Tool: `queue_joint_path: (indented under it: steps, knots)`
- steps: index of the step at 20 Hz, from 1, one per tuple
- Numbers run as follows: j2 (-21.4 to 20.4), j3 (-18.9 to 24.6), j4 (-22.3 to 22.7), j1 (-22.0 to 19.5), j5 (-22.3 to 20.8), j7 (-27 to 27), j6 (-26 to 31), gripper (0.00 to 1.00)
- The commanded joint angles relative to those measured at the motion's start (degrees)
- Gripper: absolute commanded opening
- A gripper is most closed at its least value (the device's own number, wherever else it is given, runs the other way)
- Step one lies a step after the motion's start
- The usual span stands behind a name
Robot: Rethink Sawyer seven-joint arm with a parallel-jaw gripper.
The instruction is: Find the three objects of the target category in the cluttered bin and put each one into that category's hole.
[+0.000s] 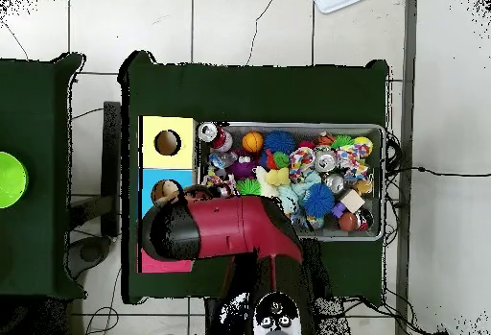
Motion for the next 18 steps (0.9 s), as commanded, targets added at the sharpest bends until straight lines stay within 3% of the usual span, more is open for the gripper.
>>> queue_joint_path:
  steps: [1,12,18]
  knots:
    - [4.8,5.2,-5.56,-3.45,-4.75,-4.72,3.44,1.0]
    - [7.29,6.99,-11.29,-6.94,-9.18,-8.58,6.76,1.0]
    - [7.52,9.24,-11.09,-10.36,-10.3,-10.53,5.19,1.0]
